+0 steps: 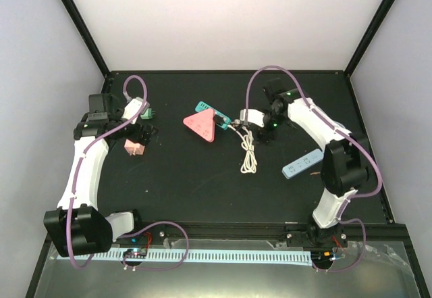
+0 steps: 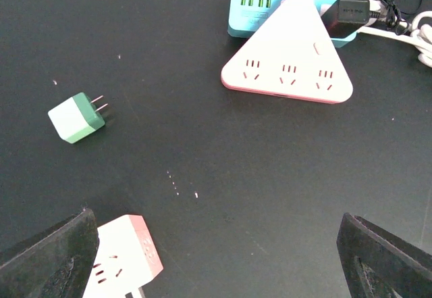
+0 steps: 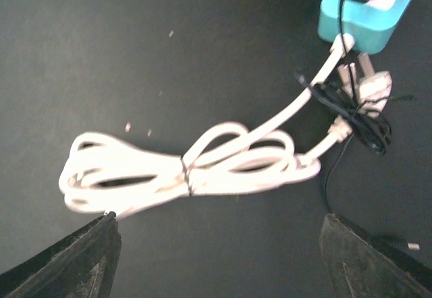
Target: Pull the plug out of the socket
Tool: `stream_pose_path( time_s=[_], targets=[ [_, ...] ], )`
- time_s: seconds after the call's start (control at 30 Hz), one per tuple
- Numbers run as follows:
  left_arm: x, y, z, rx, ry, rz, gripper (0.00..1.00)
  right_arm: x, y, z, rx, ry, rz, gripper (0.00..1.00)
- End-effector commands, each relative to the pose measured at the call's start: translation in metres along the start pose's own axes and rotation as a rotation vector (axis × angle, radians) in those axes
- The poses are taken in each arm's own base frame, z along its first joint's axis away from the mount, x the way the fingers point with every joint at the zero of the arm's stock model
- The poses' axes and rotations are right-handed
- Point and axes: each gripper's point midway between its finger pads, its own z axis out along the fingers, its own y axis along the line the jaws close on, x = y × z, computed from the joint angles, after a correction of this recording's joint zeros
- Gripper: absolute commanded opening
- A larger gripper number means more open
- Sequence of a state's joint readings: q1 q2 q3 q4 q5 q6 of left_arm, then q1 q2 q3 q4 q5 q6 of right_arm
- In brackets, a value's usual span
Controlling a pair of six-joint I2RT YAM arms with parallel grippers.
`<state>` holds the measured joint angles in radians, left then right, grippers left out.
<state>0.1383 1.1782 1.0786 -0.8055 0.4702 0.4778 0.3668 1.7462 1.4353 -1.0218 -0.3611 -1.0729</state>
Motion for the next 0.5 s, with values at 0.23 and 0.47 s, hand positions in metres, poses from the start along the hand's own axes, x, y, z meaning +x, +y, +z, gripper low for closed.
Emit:
stream_pose_path(
  time_s=[0.23, 0.47],
  targets=[
    [-0.004, -0.008, -0.008, -0.006, -0.023, 0.025, 0.99, -0.034, -0.023, 0.053, 0.016, -0.061, 0.203, 0.71],
    [-0.004, -0.014, -0.008, 0.015, -0.034, 0.033, 0.99, -0.031, -0.019, 0.084, -0.008, -0.034, 0.230, 0.65]
  ],
)
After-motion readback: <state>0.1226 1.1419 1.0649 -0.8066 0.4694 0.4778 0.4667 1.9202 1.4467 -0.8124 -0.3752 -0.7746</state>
